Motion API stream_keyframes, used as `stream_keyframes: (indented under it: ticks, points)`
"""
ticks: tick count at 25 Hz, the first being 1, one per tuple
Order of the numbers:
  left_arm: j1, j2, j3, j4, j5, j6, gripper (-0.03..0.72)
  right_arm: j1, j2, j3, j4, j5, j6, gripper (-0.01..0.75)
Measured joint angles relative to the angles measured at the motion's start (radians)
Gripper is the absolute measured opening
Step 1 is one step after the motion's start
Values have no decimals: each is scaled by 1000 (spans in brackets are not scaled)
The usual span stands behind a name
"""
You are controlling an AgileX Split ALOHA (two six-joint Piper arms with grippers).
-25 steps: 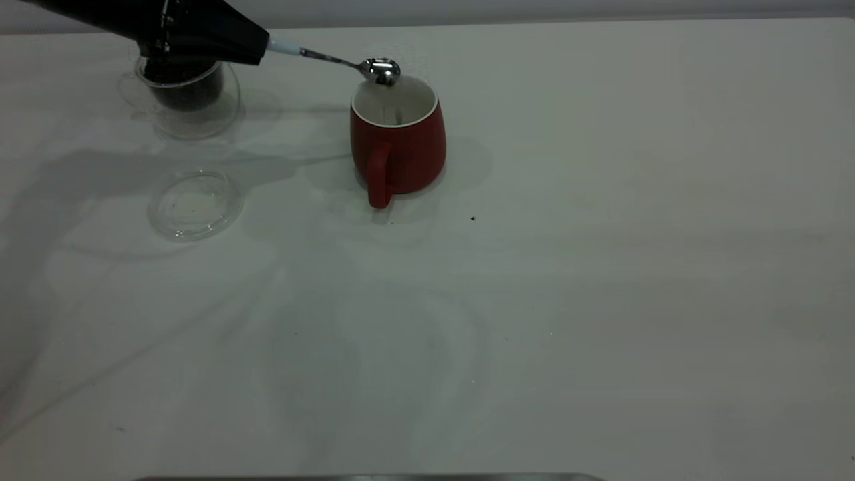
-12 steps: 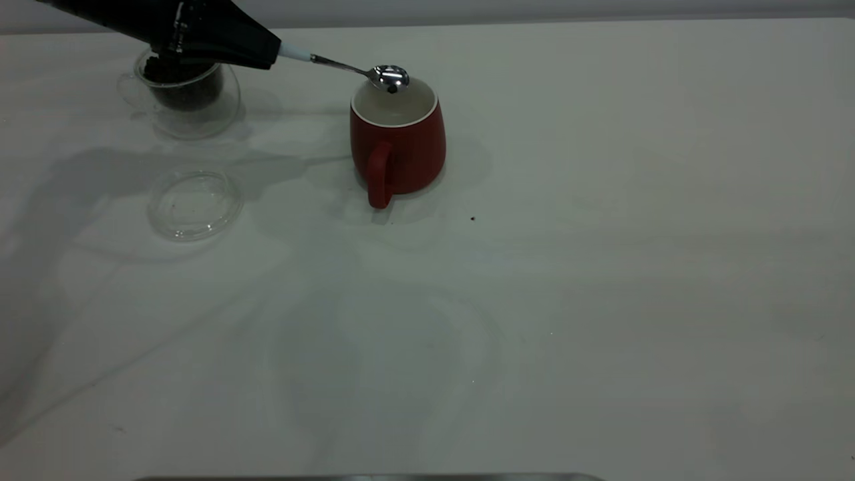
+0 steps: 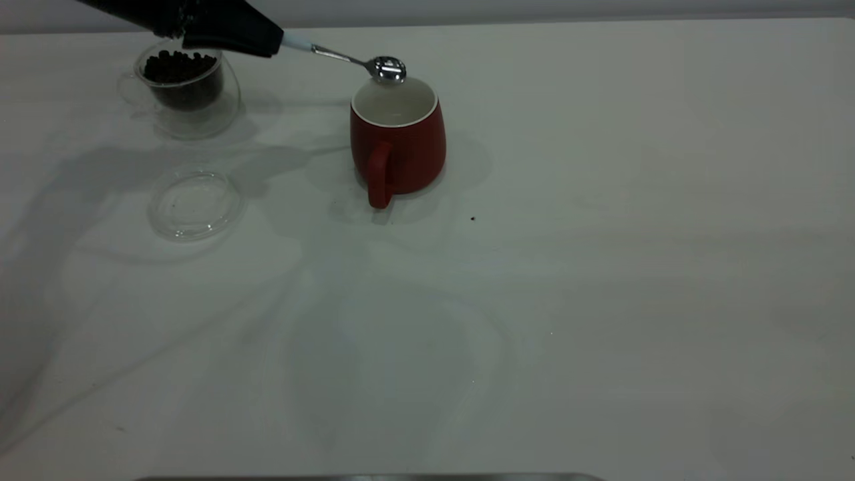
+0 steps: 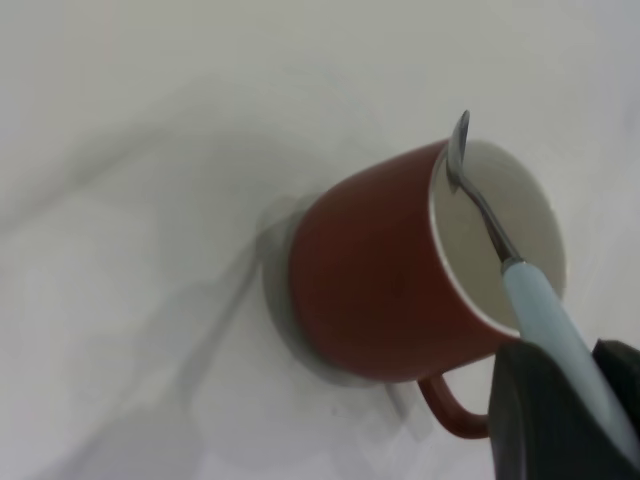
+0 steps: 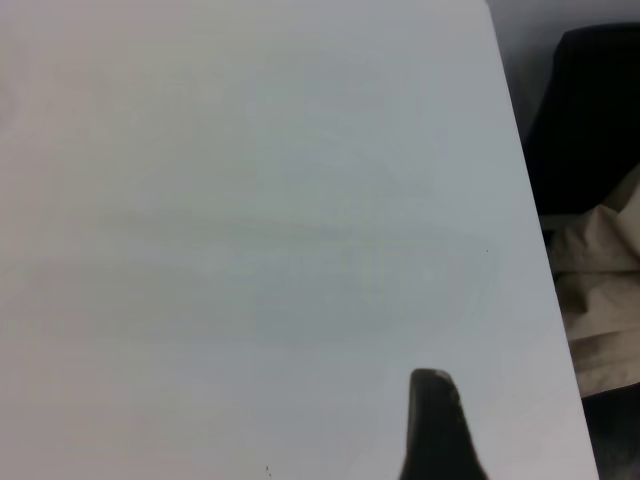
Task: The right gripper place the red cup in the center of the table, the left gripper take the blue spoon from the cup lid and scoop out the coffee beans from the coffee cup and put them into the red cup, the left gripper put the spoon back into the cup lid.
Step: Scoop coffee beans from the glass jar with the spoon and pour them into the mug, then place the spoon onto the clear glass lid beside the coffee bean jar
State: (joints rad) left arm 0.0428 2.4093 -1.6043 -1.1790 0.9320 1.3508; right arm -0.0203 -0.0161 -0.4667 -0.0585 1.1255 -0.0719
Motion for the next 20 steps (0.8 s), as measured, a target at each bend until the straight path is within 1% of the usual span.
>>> stream_keyframes:
  ticks: [3, 6, 9, 11, 13, 15, 18, 20]
  points:
    - [1, -20, 0, 0, 16, -25, 127, 0, 0, 0, 0, 0, 0, 518]
    - [26, -59, 0, 1, 44, -62, 127, 0, 0, 0, 0, 0, 0, 518]
    - [85, -109, 0, 0, 82, -133, 127, 0, 0, 0, 0, 0, 0, 518]
    - [142, -142, 0, 12, 126, -186, 127, 0, 0, 0, 0, 0, 0, 518]
    - [196, -173, 0, 65, 189, -239, 127, 0, 0, 0, 0, 0, 0, 518]
    - [251, -194, 0, 175, 229, -306, 127, 0, 0, 0, 0, 0, 0, 518]
    - [317, -198, 0, 339, 232, -454, 127, 0, 0, 0, 0, 0, 0, 518]
    - [353, -193, 5, 417, 232, -555, 127, 0, 0, 0, 0, 0, 0, 518]
